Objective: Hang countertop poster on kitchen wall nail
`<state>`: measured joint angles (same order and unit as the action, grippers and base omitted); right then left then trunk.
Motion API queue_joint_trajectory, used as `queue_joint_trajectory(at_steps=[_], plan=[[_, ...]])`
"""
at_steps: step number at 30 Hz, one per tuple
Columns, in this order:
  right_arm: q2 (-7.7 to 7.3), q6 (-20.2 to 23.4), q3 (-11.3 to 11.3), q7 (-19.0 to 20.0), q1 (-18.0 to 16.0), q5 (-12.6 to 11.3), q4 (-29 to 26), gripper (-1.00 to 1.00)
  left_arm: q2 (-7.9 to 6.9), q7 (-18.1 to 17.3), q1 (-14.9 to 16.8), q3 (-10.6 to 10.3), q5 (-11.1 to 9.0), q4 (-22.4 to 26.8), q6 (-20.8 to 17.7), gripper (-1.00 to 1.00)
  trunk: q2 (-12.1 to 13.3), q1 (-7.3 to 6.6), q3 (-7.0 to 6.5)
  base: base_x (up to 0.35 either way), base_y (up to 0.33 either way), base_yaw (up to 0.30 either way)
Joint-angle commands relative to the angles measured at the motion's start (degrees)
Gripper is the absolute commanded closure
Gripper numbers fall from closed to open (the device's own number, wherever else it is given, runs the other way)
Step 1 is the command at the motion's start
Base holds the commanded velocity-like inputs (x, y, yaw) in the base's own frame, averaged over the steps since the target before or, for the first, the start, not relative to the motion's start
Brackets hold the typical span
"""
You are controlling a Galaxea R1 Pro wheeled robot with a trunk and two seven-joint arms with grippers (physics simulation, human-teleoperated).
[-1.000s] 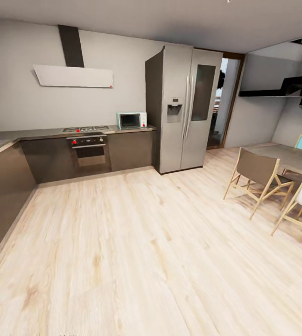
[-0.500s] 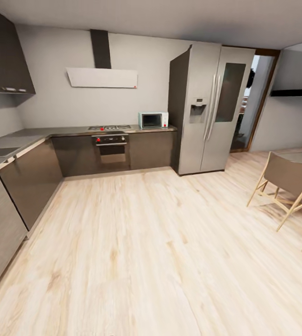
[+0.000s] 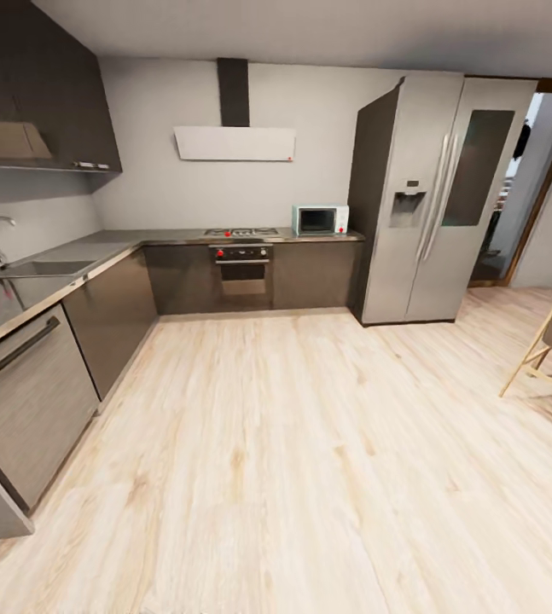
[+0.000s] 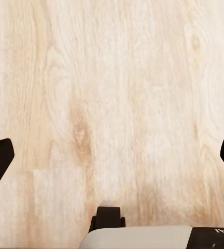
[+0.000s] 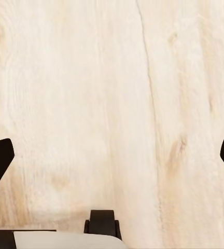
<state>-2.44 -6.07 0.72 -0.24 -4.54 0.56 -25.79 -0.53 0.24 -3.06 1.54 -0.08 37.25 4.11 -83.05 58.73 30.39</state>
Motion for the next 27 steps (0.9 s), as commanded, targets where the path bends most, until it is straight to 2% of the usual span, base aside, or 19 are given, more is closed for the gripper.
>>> queue_joint_trajectory(at_steps=[1, 27], plan=[[-0.02, -0.2, 0.1, 0.0, 0.0, 0.1, 0.0, -1.00, 0.01, 0.0, 0.0, 0.0, 0.0, 0.0, 0.1, -1.00, 0.0, 0.00, 0.04, 0.000, 0.000, 0.290], [-0.02, -0.2, 0.1, 0.0, 0.0, 0.1, 0.0, -1.00, 0.01, 0.0, 0.0, 0.0, 0.0, 0.0, 0.1, -1.00, 0.0, 0.00, 0.04, 0.000, 0.000, 0.290]])
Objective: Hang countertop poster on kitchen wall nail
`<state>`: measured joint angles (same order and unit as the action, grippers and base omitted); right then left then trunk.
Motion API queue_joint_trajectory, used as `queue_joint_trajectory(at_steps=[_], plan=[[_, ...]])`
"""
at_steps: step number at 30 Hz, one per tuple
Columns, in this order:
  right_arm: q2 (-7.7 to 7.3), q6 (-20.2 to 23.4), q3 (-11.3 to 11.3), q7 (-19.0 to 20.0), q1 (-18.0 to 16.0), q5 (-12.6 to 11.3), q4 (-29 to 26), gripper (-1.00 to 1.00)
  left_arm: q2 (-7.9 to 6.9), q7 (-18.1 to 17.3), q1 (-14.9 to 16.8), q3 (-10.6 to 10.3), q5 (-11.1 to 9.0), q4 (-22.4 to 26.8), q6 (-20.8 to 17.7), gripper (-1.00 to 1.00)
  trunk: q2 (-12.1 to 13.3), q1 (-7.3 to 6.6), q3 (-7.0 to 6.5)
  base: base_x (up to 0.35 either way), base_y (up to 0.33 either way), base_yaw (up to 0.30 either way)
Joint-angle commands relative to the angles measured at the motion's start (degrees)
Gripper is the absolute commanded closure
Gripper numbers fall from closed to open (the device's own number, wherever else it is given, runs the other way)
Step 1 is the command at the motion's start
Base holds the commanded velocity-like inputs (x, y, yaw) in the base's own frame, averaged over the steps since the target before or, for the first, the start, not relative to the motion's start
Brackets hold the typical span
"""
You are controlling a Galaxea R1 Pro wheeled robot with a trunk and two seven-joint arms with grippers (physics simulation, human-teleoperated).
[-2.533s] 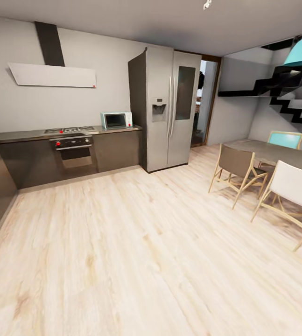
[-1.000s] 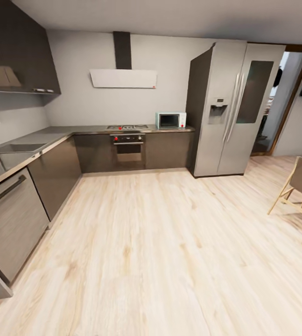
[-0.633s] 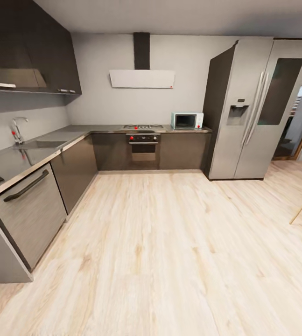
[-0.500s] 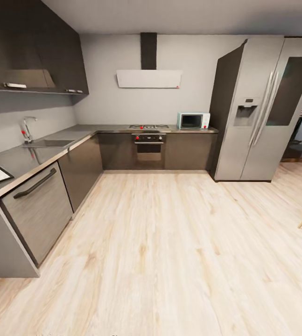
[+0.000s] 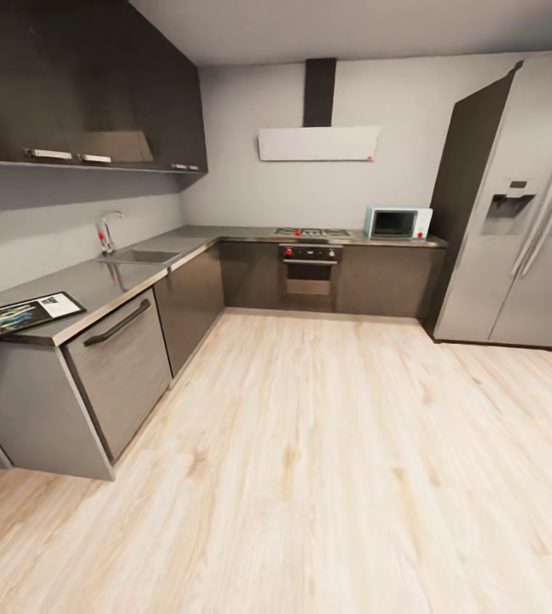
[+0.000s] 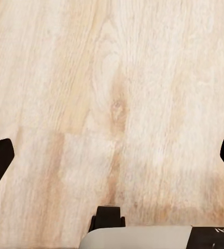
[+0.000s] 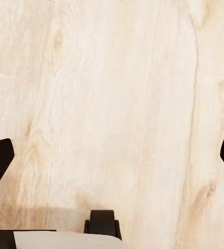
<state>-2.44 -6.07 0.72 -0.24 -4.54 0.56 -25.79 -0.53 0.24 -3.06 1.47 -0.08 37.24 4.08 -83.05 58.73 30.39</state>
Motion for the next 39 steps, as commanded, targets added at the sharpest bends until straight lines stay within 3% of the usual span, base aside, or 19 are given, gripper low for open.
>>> queue_joint_trajectory(at_steps=[1, 8, 24, 39], plan=[[-0.02, -0.2, 0.1, 0.0, 0.0, 0.1, 0.0, -1.00, 0.01, 0.0, 0.0, 0.0, 0.0, 0.1, 0.1, -1.00, 0.0, 0.00, 0.04, 0.080, -0.035, 0.290], [-0.08, -0.1, 0.0, 0.1, 0.0, 0.0, 0.0, -1.00, 0.01, 0.0, 0.0, 0.0, 0.0, 0.1, 0.1, -1.00, 0.0, 0.00, 0.04, 0.235, -0.082, 0.166], [-0.32, -0.1, 0.1, 0.2, 0.0, 0.1, 0.7, -1.00, 0.01, 0.0, 0.0, 0.0, 0.0, 0.1, 0.1, -1.00, 0.0, 0.00, 0.04, 0.330, -0.009, 0.014], [-0.11, -0.1, 0.1, 0.0, 0.0, 0.1, 0.7, -1.00, 0.01, 0.0, 0.0, 0.1, 0.0, 0.1, 0.1, -1.00, 0.0, 0.00, 0.04, 0.138, 0.000, 0.248]])
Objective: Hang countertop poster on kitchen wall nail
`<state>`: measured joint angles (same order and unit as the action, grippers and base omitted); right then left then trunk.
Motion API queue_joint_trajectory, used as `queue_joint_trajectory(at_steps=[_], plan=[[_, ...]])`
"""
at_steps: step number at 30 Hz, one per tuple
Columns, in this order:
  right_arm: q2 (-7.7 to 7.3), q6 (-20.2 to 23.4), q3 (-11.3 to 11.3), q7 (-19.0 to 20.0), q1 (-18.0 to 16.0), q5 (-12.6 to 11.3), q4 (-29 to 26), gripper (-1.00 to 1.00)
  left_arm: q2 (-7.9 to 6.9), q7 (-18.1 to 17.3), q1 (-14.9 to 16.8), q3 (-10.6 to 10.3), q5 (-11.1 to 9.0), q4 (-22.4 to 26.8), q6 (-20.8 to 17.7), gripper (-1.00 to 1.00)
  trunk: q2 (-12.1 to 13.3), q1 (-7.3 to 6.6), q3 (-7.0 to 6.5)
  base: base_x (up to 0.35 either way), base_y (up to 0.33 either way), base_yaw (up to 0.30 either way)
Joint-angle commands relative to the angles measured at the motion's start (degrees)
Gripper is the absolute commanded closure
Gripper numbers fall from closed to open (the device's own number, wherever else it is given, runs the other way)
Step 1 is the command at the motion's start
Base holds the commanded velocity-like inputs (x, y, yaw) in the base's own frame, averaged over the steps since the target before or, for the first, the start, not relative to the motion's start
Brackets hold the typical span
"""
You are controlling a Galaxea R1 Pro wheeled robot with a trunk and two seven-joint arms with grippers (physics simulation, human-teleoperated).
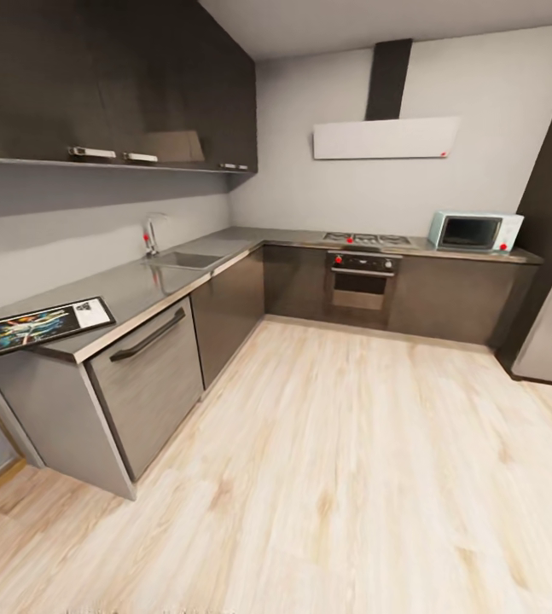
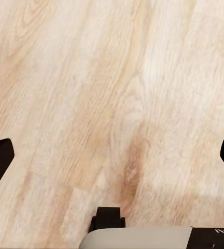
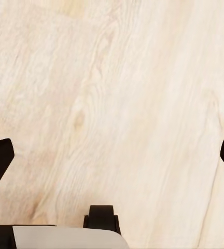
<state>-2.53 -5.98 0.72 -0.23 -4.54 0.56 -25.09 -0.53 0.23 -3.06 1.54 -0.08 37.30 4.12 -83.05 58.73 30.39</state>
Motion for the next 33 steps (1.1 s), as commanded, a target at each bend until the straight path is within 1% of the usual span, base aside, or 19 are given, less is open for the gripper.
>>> queue_joint_trajectory(at_steps=[1, 25, 29, 33], plan=[[-0.02, -0.2, 0.1, 0.0, 0.0, 0.1, 0.0, -1.00, 0.01, 0.0, 0.0, 0.0, 0.0, 0.1, 0.1, -1.00, 0.0, 0.00, 0.04, 0.006, 0.000, 0.289], [-0.01, -0.2, 0.0, 0.0, 0.0, 0.0, 0.0, -1.00, 0.01, 0.0, 0.0, 0.0, 0.0, 0.1, 0.1, -1.00, 0.0, 0.00, 0.04, 0.001, 0.000, 0.290], [-0.05, -0.2, 0.0, 0.1, 0.0, 0.0, 0.0, -1.00, 0.01, 0.0, 0.0, 0.0, 0.0, 0.1, 0.1, -1.00, 0.0, 0.00, 0.04, 0.028, 0.000, 0.157], [-0.44, -0.2, 0.0, 0.1, 0.0, 0.0, 0.0, -1.00, 0.01, 0.0, 0.0, 0.0, -0.1, 0.1, 0.1, -1.00, 0.0, 0.00, 0.04, 0.291, 0.000, 0.017]])
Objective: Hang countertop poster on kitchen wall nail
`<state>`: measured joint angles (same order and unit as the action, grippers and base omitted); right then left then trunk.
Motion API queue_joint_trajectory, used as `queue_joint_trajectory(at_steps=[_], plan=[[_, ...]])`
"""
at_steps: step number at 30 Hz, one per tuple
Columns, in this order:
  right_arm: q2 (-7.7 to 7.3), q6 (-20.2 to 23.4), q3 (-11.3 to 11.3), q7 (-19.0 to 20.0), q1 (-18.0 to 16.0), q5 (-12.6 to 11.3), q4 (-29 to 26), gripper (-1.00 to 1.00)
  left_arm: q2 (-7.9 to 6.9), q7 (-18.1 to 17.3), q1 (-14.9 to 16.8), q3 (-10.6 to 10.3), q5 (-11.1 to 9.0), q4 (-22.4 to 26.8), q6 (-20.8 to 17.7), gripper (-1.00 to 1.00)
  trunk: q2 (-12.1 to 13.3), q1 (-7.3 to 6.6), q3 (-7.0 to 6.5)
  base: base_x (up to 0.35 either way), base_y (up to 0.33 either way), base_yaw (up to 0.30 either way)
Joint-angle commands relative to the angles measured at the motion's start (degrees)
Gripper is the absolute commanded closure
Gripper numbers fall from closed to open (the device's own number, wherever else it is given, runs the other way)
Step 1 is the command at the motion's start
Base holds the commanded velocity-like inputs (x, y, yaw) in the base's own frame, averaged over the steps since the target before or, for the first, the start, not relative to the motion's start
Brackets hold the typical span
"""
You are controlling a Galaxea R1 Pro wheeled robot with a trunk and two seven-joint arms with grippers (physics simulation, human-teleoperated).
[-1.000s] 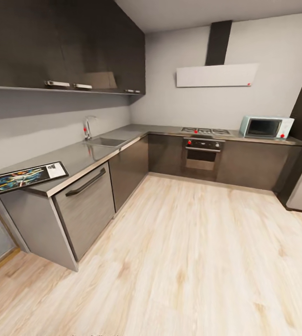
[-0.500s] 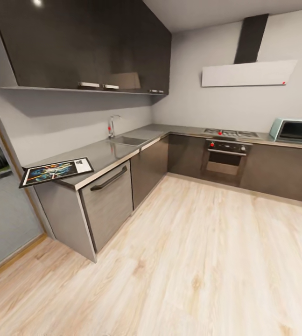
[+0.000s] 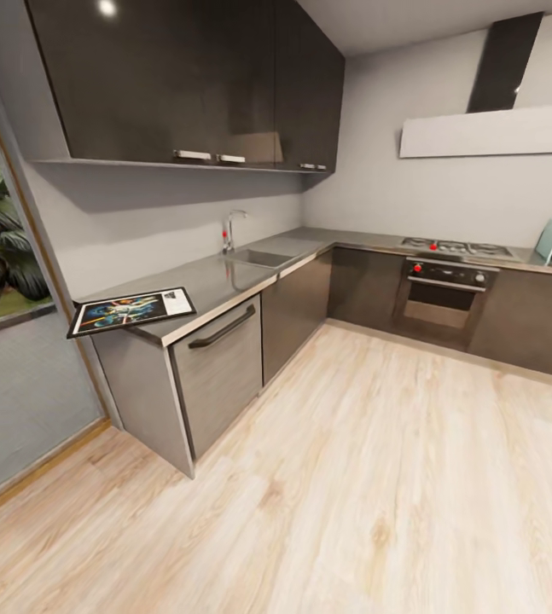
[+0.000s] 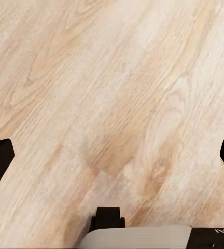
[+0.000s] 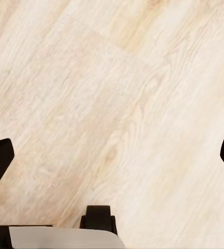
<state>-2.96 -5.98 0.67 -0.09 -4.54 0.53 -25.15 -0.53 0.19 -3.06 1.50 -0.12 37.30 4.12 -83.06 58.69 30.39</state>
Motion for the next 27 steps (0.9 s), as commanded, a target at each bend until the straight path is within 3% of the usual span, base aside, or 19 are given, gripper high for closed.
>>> queue_joint_trajectory(at_steps=[1, 16, 27], plan=[[-0.04, -0.2, 0.1, 0.0, 0.0, 0.1, 0.1, -1.00, 0.01, 0.0, 0.0, 0.0, 0.0, 0.1, 0.1, -1.00, 0.0, 0.03, 0.04, 0.321, 0.000, 0.006], [-0.12, -0.2, 0.1, 0.0, 0.0, 0.1, 0.0, -1.00, -0.07, 0.0, 0.0, 0.1, -0.1, 0.1, 0.1, -1.00, 0.0, 0.03, 0.04, 0.311, 0.164, 0.001], [-0.02, -0.2, 0.1, -0.1, 0.0, 0.1, 0.0, -1.00, -0.06, 0.0, 0.0, 0.1, 0.0, 0.1, 0.1, -1.00, 0.0, 0.03, 0.04, 0.057, 0.035, 0.209]])
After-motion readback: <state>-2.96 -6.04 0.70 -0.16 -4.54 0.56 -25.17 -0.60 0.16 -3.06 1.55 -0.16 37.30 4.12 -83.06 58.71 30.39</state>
